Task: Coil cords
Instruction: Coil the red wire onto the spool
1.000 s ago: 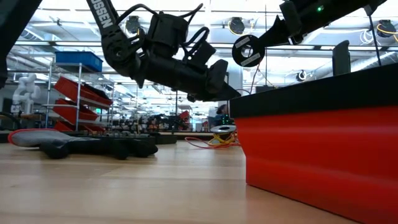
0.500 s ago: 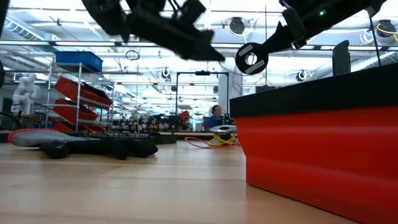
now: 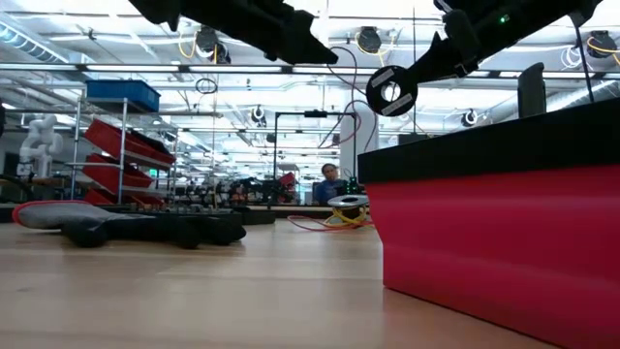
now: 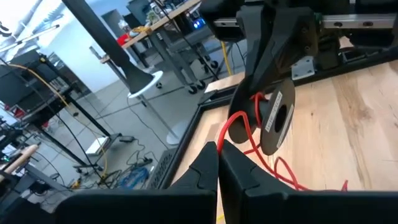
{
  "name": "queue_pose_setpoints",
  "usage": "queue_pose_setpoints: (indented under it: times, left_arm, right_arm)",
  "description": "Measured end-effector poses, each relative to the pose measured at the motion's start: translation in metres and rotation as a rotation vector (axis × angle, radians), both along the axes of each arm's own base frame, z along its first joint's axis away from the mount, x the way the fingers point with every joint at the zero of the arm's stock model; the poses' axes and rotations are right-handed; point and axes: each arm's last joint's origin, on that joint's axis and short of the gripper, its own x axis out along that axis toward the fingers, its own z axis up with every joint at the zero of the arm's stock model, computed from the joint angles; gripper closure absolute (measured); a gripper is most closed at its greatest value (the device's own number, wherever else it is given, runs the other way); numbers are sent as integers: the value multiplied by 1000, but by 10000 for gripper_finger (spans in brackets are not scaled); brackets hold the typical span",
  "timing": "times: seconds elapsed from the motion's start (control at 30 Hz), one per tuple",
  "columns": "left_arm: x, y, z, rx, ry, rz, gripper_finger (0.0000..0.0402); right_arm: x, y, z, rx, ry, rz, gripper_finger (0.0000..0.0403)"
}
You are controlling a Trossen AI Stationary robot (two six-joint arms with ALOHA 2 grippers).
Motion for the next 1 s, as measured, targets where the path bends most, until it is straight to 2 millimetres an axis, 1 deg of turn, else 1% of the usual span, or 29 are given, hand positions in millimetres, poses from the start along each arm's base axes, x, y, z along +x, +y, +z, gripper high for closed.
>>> queue_pose_setpoints:
  times: [0.1, 0.3, 0.47, 0.67, 0.87, 1.0]
  left_arm:
    - [1, 0, 4, 12, -34, -7, 401]
    - [2, -2, 7, -9, -78, -79, 401]
    - [2, -4, 8, -51, -95, -112, 401]
    - [4, -5, 8, -77, -118, -147, 401]
    - [11, -3, 1, -78, -144, -153, 401]
    - [19, 0, -11, -83, -129, -172, 401]
  right_arm:
    - [2, -1, -3, -15, 23, 3, 403]
    - [9, -6, -12, -21, 60, -30, 403]
    - [15, -12, -12, -32, 30, -54, 403]
    - [24, -16, -12, -31, -24, -33, 403]
    - [35, -18, -20, -20, -37, -14, 403]
    - [42, -17, -23, -20, -56, 8, 403]
